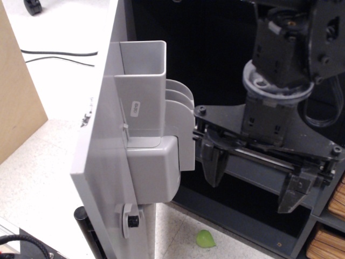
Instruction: Close fridge
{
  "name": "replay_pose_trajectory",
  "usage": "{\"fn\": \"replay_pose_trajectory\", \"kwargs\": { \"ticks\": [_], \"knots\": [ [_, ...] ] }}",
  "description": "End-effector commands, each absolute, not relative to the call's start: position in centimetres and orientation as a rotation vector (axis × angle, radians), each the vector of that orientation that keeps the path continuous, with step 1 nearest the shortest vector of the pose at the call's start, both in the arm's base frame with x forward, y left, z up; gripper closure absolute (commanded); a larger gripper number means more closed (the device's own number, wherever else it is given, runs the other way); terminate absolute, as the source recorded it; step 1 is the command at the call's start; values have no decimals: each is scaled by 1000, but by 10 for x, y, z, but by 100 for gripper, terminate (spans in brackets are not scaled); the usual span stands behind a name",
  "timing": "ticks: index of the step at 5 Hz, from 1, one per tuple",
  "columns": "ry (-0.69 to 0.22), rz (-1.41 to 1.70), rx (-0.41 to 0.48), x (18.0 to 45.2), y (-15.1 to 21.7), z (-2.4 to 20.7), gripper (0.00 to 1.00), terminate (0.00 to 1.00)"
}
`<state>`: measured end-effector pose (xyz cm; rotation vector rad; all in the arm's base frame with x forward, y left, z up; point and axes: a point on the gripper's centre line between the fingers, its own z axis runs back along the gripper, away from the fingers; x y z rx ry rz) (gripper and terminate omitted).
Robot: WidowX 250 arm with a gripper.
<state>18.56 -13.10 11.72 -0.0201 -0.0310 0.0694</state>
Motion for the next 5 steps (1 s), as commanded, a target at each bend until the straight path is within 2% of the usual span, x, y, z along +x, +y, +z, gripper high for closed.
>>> {"fn": "replay_pose_trajectory", "kwargs": {
  "ticks": [1, 2, 3, 5],
  "knots": [
    [-31, 69, -20, 186, -131, 117, 0, 0],
    [-42, 133, -73, 179, -120, 148, 0, 0],
    [-63, 149, -86, 171, -103, 174, 0, 0],
    [-145, 243, -39, 168, -59, 201, 0, 0]
  ]
}}
